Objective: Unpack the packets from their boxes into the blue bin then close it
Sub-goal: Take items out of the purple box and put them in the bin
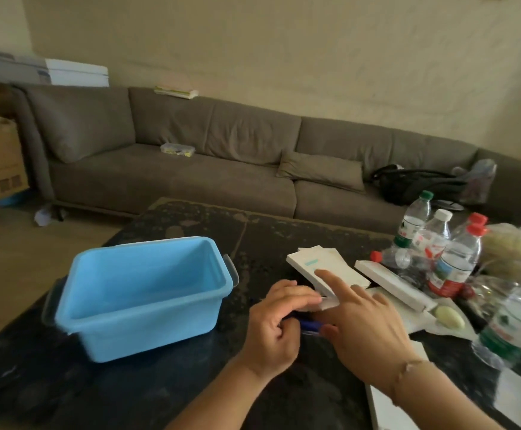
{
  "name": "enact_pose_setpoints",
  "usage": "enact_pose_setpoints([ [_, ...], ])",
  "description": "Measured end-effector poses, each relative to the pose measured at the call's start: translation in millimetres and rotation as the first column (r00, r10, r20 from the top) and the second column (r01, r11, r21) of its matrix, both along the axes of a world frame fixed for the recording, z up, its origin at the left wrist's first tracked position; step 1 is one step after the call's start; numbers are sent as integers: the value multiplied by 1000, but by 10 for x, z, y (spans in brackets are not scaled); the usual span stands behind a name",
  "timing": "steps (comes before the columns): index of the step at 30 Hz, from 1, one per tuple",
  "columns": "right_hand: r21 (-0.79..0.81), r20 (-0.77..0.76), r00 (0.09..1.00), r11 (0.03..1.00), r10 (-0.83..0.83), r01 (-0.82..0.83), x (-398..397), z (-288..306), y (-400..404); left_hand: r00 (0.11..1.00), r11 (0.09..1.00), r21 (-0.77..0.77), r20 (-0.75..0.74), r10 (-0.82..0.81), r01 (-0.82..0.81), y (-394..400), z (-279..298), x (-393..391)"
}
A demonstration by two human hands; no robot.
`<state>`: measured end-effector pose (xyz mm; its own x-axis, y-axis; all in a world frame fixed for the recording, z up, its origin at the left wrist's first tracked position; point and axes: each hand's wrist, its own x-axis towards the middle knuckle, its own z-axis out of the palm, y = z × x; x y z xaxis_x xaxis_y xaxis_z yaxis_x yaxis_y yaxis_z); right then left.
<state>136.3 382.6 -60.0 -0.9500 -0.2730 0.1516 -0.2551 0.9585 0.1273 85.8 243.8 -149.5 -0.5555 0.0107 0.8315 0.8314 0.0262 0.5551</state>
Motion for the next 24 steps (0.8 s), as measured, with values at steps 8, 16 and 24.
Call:
enact_pose_setpoints([
  [8,-272,-336,935,962,-118,23,162,-648,-70,958,947,-291,281,-48,133,-313,-259,169],
  [16,28,-537,770,919,345,-392,878,-802,178,978,793,-602,206,44,91,-610,-321,368],
  [24,-387,-680,733,831,35,-399,684,-308,-152,837,905,-247,517,-179,346,-637,150,791],
])
